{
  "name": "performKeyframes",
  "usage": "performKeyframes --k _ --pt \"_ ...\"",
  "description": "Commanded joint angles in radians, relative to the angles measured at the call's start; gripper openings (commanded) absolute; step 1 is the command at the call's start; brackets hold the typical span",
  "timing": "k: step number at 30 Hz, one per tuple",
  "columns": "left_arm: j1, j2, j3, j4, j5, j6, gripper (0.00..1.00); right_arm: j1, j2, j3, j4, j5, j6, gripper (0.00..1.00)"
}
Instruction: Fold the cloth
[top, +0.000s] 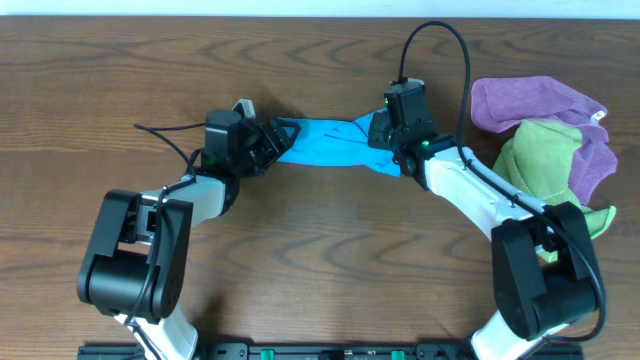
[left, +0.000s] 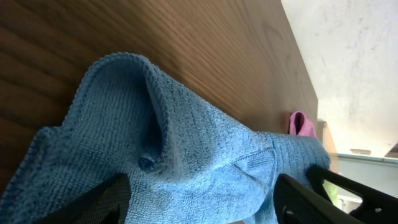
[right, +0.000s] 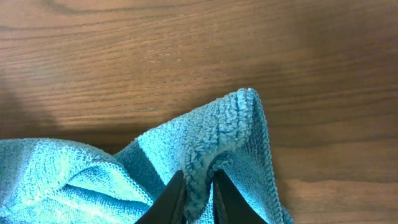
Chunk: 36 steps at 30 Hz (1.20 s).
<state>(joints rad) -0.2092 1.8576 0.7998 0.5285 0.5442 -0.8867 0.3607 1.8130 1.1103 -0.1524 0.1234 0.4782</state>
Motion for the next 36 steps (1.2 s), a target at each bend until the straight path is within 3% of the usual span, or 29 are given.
performKeyframes --k 1,36 --pt "-0.018 0.022 0.015 0.005 -0.056 -0.004 0.75 0.007 -0.003 0.002 0.003 -0.001 -0.009 0.15" --pt "-0.051 0.052 0.048 0.06 -0.108 -0.034 0.71 0.007 -0.003 0.002 0.002 -0.001 -0.009 0.13"
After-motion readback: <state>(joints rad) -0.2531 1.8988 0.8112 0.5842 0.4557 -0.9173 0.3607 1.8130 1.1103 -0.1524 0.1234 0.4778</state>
